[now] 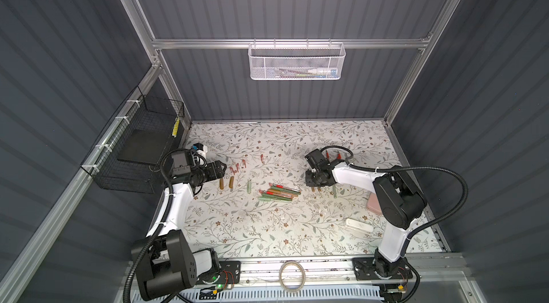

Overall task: Remove pen caps from pens
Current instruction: Place the pen at the center of the table.

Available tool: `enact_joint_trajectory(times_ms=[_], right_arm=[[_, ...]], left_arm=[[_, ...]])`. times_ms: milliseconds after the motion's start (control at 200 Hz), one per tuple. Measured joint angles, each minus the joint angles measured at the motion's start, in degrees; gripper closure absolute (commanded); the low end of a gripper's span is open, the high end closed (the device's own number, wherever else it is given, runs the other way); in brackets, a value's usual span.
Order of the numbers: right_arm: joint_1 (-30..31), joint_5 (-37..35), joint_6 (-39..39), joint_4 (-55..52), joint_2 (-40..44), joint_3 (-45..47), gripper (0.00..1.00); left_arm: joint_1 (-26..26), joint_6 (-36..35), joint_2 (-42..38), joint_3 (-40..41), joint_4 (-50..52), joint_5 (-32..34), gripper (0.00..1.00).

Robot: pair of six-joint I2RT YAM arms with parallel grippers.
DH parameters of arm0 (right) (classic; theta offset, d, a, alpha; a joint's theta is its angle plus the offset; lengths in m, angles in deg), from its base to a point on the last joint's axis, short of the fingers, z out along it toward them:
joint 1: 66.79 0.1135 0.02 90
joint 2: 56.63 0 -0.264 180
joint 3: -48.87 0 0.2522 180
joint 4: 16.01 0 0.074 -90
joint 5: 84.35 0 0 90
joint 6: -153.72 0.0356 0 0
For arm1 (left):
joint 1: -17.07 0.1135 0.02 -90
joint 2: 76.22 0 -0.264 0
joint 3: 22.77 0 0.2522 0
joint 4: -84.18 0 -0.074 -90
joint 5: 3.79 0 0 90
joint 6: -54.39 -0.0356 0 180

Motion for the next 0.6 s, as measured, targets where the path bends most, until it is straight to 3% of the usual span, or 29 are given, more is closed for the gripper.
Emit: enact_joint_trajectory(times_ms=[280,600], right_arm=[[1.38,4.94,-5.57,-0.13,4.04,-4.57,0.64],[5.51,12.13,-16.17,-7.32,-10.05,-21.09,0.65]], left_arm=[[1.27,0.07,-0.76,0.33,-0.50,-0.61,0.00],[2.12,0.04,-1.62,0.59,-0.83,-1.53,0.00]])
